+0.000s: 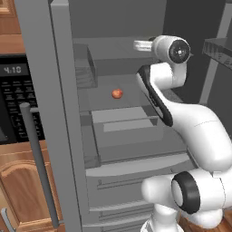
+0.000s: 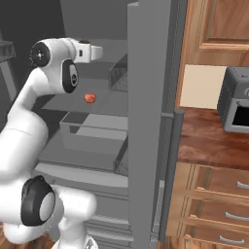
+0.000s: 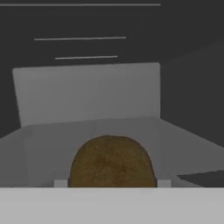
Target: Place the cold items (kiwi and peach) from the fridge in one tupperware on the dining counter. Place the warm items (hot dog and kebab skewer) in the stove area in another tupperware.
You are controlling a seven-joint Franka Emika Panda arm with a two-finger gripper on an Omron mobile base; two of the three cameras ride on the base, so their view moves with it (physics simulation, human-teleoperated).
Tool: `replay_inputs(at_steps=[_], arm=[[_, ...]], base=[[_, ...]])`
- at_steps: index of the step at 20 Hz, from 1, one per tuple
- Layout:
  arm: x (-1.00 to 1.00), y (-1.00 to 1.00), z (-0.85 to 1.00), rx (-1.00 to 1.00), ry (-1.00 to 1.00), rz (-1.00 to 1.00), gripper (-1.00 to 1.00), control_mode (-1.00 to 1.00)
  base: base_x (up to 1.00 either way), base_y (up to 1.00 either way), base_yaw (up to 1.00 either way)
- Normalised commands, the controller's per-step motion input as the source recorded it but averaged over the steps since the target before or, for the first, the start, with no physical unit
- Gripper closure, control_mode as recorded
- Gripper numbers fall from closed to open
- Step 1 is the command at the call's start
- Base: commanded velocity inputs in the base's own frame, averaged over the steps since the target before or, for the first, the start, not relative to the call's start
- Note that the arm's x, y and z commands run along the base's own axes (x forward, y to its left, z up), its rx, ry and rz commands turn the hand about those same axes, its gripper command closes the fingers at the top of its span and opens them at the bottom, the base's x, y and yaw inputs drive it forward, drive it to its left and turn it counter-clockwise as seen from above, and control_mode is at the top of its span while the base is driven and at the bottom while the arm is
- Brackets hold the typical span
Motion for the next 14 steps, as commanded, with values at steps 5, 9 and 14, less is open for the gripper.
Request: replay_inputs(at_steps=[5,9,14], arm=[[-1.00,0.00,0.00,0.08,0.00,0.00,1.00,-1.00],[-1.00,0.01,0.00,0.05,0.08,0.00,1.00,-1.00],[-1.00,0.00,0.00,0.10,0.28,0.00,1.00,-1.00]], base=[[0.00,0.00,0.00],[0.00,0.00,0.00],[0.00,0.00,0.00]])
